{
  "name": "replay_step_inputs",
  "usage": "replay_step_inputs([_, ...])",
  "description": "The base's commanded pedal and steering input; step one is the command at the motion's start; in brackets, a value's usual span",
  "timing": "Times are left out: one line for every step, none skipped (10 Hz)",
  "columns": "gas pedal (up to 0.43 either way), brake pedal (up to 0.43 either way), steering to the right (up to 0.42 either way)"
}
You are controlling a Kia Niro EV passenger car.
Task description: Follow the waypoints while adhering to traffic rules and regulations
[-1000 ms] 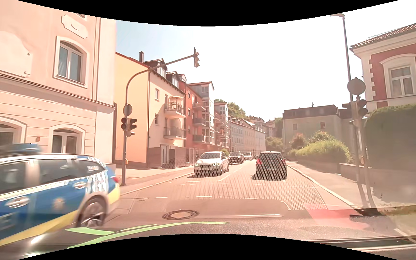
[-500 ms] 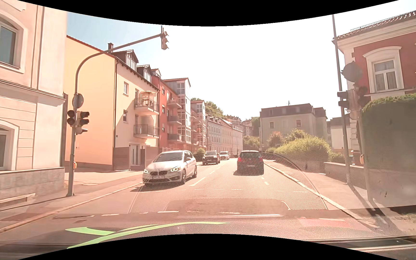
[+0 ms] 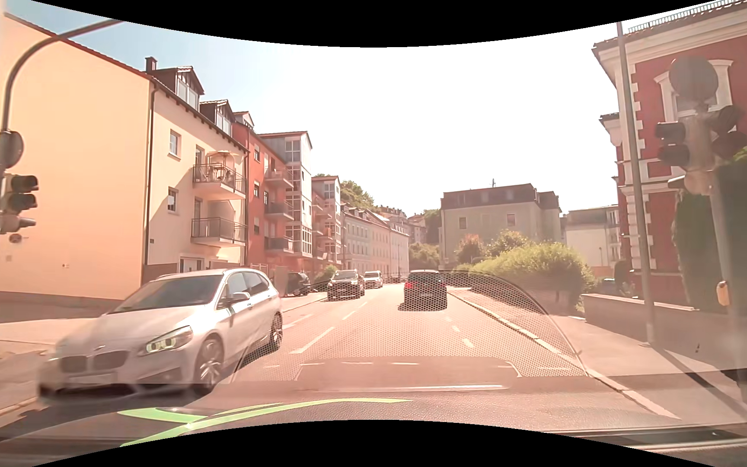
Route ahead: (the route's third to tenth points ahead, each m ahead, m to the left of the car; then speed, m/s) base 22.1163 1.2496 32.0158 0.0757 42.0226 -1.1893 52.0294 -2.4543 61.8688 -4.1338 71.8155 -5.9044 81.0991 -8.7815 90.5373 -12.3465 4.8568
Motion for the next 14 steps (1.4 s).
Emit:
replay_step_inputs([0.299,0.0,0.108])
replay_step_inputs([0.299,0.0,0.088])
replay_step_inputs([0.299,0.0,0.07])
replay_step_inputs([0.299,0.0,0.063])
replay_step_inputs([0.299,0.0,0.06])
replay_step_inputs([0.299,0.0,0.058])
replay_step_inputs([0.299,0.0,0.055])
replay_step_inputs([0.311,0.0,0.044])
replay_step_inputs([0.311,0.0,0.033])
replay_step_inputs([0.311,0.0,0.022])
replay_step_inputs([0.311,0.0,0.015])
replay_step_inputs([0.311,0.0,0.012])
replay_step_inputs([0.311,0.0,0.011])
replay_step_inputs([0.311,0.0,0.01])
